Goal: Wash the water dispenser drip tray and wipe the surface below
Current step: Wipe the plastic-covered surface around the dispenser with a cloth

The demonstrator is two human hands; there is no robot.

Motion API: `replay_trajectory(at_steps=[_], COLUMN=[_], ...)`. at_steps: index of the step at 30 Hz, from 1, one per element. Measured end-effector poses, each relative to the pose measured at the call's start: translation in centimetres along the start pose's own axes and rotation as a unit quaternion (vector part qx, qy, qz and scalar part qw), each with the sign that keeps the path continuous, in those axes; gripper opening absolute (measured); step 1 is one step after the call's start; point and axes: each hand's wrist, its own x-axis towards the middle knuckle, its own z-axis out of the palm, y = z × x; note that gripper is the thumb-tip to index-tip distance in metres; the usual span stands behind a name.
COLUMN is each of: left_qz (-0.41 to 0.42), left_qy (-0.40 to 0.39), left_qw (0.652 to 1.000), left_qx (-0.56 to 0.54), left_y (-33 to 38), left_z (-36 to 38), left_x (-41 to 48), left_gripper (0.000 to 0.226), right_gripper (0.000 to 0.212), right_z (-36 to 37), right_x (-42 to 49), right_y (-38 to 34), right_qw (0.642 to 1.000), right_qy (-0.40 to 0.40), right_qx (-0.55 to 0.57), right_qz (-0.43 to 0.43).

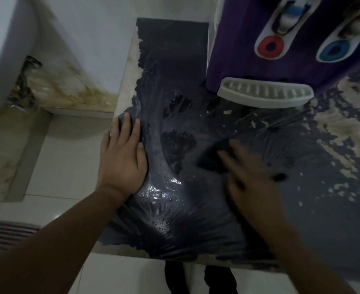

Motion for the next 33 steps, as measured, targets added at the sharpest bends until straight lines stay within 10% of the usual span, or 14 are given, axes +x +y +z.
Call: replay_trajectory(at_steps=[9, 18, 24, 33], left_qz=[-0.003, -0.038, -0.032, 0.018], left_qy=[-0.007, 0.033, 0.02, 0.005], left_qw=[1.0, 0.998, 0.999, 1.0], left_qx=[0.026, -0.022, 0.0, -0.01], left_y=[0.1, 0.3, 0.1, 0.2], left_z=[-0.1, -0.1, 0.1, -0.3], left_x=[0.0, -0.4, -0.4, -0.2], left_gripper=[0.059, 0.059, 0.061, 0.061], right_gripper=[0.051, 0.043, 0.05, 0.045], right_z=[-7.5, 5.7, 5.4, 2.1], right_x=[1.0, 10.7, 20.1, 3.1], right_y=[12.2, -6.3, -6.5, -2.5], right_qw=[0.926, 0.998, 0.999, 0.972], right_qy=[0.158, 0.051, -0.048, -0.101], right_qx=[-0.05, 0.025, 0.002, 0.014], right_qz=[0.338, -0.033, -0.005, -0.21])
